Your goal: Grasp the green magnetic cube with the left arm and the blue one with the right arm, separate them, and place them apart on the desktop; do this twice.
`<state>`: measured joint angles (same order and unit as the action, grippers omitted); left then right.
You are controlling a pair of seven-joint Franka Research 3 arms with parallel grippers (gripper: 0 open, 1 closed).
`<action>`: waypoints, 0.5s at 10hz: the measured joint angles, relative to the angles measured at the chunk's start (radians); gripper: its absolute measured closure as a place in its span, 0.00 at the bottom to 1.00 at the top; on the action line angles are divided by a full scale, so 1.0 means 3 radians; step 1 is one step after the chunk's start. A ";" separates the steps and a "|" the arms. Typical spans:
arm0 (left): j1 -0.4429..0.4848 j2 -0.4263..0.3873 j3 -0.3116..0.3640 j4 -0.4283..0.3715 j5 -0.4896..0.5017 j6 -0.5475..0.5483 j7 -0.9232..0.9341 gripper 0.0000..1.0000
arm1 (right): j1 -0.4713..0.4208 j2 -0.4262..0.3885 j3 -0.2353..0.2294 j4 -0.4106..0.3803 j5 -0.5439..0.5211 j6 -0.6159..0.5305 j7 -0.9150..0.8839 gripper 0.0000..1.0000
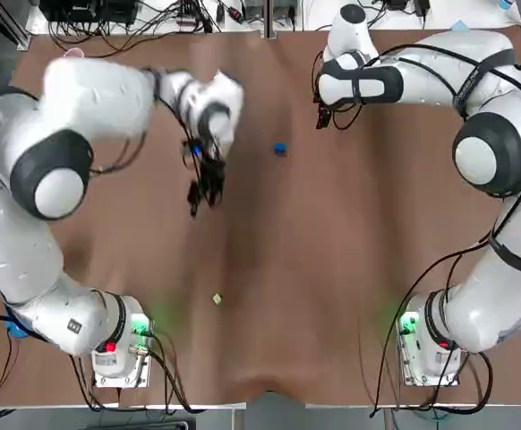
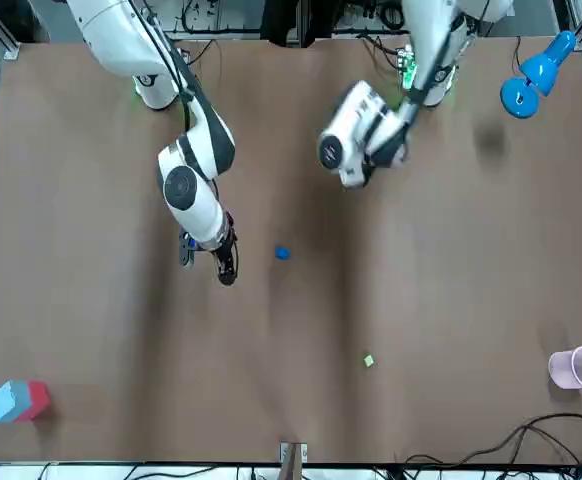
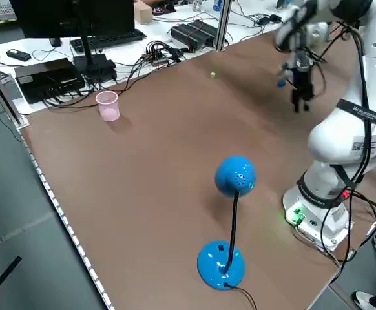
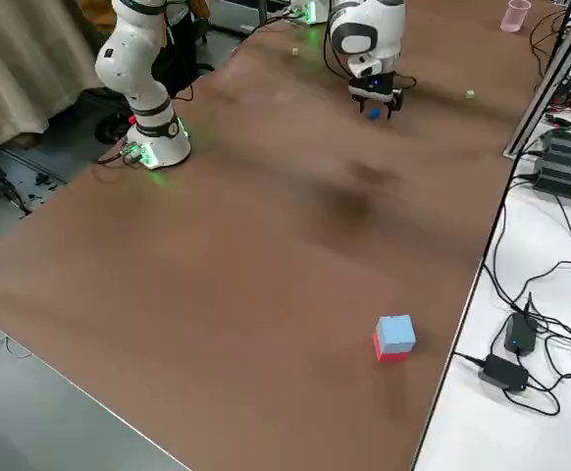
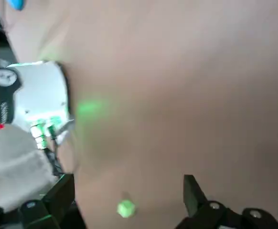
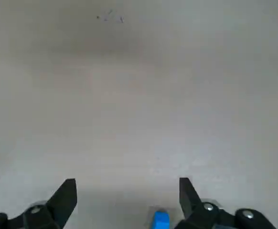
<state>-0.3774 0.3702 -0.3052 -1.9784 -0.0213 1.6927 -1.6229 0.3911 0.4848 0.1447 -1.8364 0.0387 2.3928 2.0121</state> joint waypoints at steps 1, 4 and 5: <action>0.0279 0.0015 0.0006 0.0246 0.0003 0.0114 0.0106 0.00 | -0.0001 -0.0001 0.0002 -0.0003 0.0000 0.0007 0.0008 0.05; 0.0504 0.0078 0.0000 0.0726 -0.0050 0.0627 0.0033 0.00 | -0.0010 -0.0001 0.0004 -0.0005 0.0056 0.0023 0.0034 0.07; 0.0482 0.0157 -0.0009 0.0858 -0.0103 0.0772 -0.0105 0.00 | -0.0013 -0.0001 0.0004 -0.0005 0.0082 0.0028 0.0049 0.07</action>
<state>-0.2328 0.4172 -0.3077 -1.7210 -0.0523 1.9242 -1.6543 0.3872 0.4846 0.1459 -1.8380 0.0633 2.4013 2.0268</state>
